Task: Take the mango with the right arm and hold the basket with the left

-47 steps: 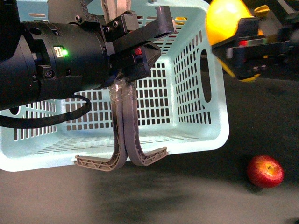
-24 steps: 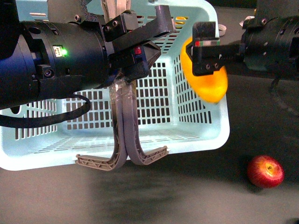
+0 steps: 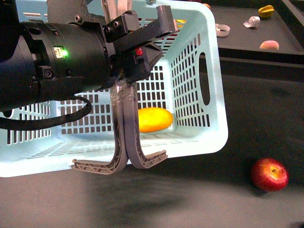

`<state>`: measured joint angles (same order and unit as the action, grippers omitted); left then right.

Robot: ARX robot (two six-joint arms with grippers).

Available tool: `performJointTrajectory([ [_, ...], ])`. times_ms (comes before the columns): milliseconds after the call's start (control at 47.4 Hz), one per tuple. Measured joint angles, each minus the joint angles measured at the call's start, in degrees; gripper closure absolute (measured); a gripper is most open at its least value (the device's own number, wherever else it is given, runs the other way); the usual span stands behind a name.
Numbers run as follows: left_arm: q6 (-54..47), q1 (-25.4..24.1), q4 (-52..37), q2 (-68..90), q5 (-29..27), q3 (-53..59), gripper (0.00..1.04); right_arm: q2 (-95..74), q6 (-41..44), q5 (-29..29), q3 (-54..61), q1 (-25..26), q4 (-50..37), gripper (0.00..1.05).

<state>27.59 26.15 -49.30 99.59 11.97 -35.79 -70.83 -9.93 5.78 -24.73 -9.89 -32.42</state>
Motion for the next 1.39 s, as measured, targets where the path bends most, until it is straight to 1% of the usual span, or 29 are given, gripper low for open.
performJointTrajectory([
  [84,-0.09,0.00,0.00,0.00,0.09,0.00,0.87,8.68,-1.18,2.64,4.26,0.87,4.37,0.08],
  [232,-0.02,0.02,0.00,0.00,0.35,0.00,0.87,26.08,-3.96,9.88,10.43,1.95,15.34,0.08],
  [274,0.00,0.02,0.00,0.00,0.39,0.00,0.87,31.78,-5.07,13.09,11.87,2.21,19.67,0.08],
  [296,-0.02,0.02,0.00,0.00,0.39,0.00,0.87,35.04,-5.70,15.61,12.48,2.25,22.29,0.08],
  [359,-0.02,0.02,0.00,0.00,0.33,0.00,0.87,40.48,-5.81,20.04,13.25,2.23,26.29,0.08],
  [486,-0.09,0.02,0.00,0.00,0.15,0.00,0.87,42.38,-5.81,20.72,13.25,2.19,26.69,0.08],
  [507,-0.13,0.02,0.00,0.00,0.13,0.00,0.87,42.71,-4.79,17.86,13.81,2.99,25.16,0.10],
  [549,-0.13,0.04,0.00,0.00,0.15,0.00,0.87,43.52,-1.90,9.40,15.96,5.77,19.98,0.17],
  [570,-0.11,0.04,0.00,0.00,0.17,0.00,0.87,44.39,0.24,4.74,17.49,7.48,16.81,0.22],
  [591,-0.11,0.04,0.00,0.00,0.15,0.00,0.87,45.00,2.27,0.98,18.18,8.33,15.50,0.26],
  [612,-0.11,0.00,0.00,0.00,0.13,0.00,0.87,45.88,3.93,-2.14,18.78,9.07,14.62,0.31],
  [655,-0.09,0.00,0.00,0.00,0.15,0.00,0.87,46.88,5.92,-4.59,19.26,9.42,14.49,0.38],
  [739,-0.15,0.00,0.00,0.00,0.17,0.00,0.87,48.24,7.52,-5.66,19.89,9.55,14.67,0.49],
  [802,-0.17,0.11,0.00,0.00,0.24,0.00,0.87,49.68,8.70,-5.68,20.55,9.66,15.41,0.63],
  [887,-0.07,0.11,0.00,0.00,0.24,0.00,0.87,50.95,9.22,-5.68,21.24,9.75,16.28,0.77],
  [908,-0.04,0.11,0.00,0.00,0.24,0.00,0.87,51.15,9.29,-5.68,21.33,9.75,16.39,0.79],
  [1077,-0.17,0.11,0.00,0.00,0.20,0.00,0.87,53.94,9.79,-5.68,22.16,9.77,18.12,1.04],
  [1393,-0.15,0.11,0.00,0.00,0.17,0.00,0.87,58.51,9.81,-5.68,24.48,9.77,20.06,1.03],
])
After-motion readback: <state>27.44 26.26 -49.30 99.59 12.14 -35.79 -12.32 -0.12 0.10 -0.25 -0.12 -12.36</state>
